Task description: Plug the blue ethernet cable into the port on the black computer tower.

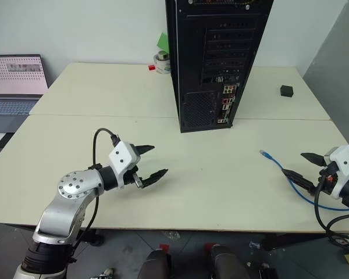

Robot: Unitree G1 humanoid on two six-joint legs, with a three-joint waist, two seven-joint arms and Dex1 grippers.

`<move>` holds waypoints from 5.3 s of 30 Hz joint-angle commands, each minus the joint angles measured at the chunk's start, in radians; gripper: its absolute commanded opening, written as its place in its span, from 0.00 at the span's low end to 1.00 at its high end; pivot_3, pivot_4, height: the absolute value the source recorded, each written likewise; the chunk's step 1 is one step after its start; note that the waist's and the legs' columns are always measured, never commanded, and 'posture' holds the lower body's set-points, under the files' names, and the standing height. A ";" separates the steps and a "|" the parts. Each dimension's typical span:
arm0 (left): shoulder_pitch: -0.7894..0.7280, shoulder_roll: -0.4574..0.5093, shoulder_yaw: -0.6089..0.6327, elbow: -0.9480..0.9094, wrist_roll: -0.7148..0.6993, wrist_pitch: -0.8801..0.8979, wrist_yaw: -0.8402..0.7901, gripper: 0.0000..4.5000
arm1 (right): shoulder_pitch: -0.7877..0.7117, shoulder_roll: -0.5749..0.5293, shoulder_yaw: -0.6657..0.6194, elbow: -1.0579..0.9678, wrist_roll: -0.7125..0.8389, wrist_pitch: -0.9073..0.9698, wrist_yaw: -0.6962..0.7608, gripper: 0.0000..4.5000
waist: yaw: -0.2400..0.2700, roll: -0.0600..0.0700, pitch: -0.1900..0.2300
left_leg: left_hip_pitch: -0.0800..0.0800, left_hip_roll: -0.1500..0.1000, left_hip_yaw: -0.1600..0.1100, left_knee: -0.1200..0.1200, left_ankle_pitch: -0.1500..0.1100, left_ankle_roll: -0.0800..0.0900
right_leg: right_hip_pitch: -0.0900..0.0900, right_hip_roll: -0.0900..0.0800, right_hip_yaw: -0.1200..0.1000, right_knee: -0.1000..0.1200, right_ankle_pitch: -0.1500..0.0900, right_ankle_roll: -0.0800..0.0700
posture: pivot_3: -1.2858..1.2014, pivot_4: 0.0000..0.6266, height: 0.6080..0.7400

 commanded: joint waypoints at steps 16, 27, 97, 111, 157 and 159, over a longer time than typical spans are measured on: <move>-0.012 0.008 -0.028 -0.036 0.009 0.011 -0.005 0.99 | -0.017 0.005 -0.023 -0.045 -0.005 0.027 -0.013 1.00 | 0.000 0.000 0.000 | 0.000 0.000 0.000 0.000 0.000 0.000 | 0.000 0.000 0.000 0.000 0.000 0.000 | 0.52 0.24 1.00; -0.096 -0.008 -0.113 -0.072 -0.046 0.083 -0.073 0.99 | -0.168 0.083 0.102 0.104 -0.052 0.021 -0.025 1.00 | -0.002 0.000 0.000 | 0.000 0.000 0.000 0.000 0.000 0.000 | 0.000 0.000 0.000 0.000 0.000 0.000 | 0.52 0.24 1.00; -0.362 -0.035 -0.298 0.269 0.068 -0.029 -0.365 1.00 | -0.611 0.253 0.716 -0.115 -0.299 0.096 0.242 0.01 | -0.002 0.000 0.000 | -0.002 -0.001 -0.010 0.002 0.000 0.000 | -0.001 0.001 -0.003 0.001 0.000 0.000 | 0.52 0.24 1.00; -0.363 -0.043 -0.306 0.287 0.090 -0.047 -0.382 0.44 | -0.619 0.268 0.736 -0.119 -0.320 0.096 0.245 0.00 | -0.002 0.000 0.000 | -0.002 -0.001 -0.010 0.002 0.000 0.000 | -0.001 0.001 -0.003 0.001 0.000 0.000 | 0.52 0.24 1.00; -0.409 -0.087 -0.192 0.749 0.741 -1.497 0.328 0.06 | -0.538 0.391 0.380 -0.228 0.238 0.582 0.054 0.87 | 0.001 0.000 0.000 | -0.003 -0.002 -0.012 0.002 0.000 0.000 | -0.001 -0.002 -0.005 0.001 0.000 -0.001 | 0.52 0.24 1.00; -0.414 -0.084 -0.194 0.752 0.765 -1.503 0.364 0.06 | -0.536 0.404 0.383 -0.223 0.251 0.590 0.035 0.87 | 0.001 0.000 0.000 | -0.003 -0.002 -0.012 0.002 0.000 0.000 | -0.001 -0.002 -0.005 0.001 0.000 -0.001 | 0.52 0.24 1.00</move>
